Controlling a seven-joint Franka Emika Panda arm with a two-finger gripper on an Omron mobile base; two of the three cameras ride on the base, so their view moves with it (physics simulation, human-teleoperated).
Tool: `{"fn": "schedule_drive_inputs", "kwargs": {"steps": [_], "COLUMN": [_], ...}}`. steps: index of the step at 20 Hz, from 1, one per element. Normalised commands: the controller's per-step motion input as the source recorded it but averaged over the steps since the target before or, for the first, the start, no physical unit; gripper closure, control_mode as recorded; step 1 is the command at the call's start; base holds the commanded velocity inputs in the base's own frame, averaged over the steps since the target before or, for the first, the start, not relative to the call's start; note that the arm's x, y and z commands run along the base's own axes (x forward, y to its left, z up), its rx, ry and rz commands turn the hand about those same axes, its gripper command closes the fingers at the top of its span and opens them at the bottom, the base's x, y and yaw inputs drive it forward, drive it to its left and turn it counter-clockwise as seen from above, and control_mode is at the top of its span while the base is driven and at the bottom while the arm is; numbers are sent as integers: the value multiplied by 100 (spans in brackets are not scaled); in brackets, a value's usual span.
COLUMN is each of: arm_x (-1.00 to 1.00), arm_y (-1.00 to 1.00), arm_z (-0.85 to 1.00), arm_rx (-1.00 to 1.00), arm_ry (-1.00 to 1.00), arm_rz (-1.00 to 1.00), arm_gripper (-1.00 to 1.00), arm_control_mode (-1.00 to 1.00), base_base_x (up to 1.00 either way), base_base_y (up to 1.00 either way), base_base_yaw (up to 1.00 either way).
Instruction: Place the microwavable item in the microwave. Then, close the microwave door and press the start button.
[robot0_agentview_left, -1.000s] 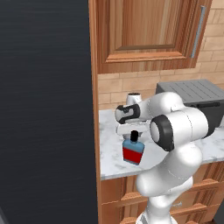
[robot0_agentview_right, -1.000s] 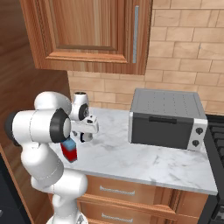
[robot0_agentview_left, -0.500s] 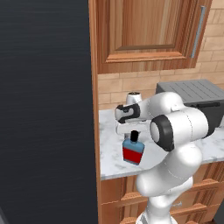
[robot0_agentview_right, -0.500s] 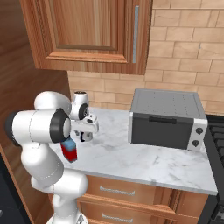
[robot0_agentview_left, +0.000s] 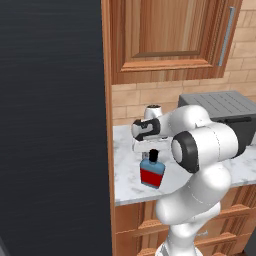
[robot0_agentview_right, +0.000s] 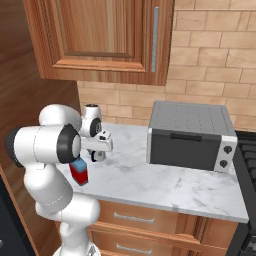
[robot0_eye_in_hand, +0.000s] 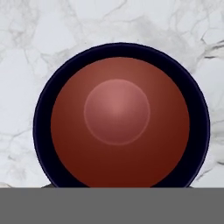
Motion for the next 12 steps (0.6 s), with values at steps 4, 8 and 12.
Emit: {"fn": "schedule_drive_inputs", "kwargs": {"steps": [4,8,12], "arm_x": [-1,-3,-3], "arm_y": [0,0,0], "arm_z": [11,37,46], "arm_rx": [0,0,0], "arm_ry": [-2,-6,-7], "arm_rz": [0,0,0], "arm_gripper": [100,100,100], "arm_control_mode": [-100,-100,-100], "base_base_x": [0,0,0], "base_base_y": [0,0,0], "base_base_yaw": [0,0,0]}}
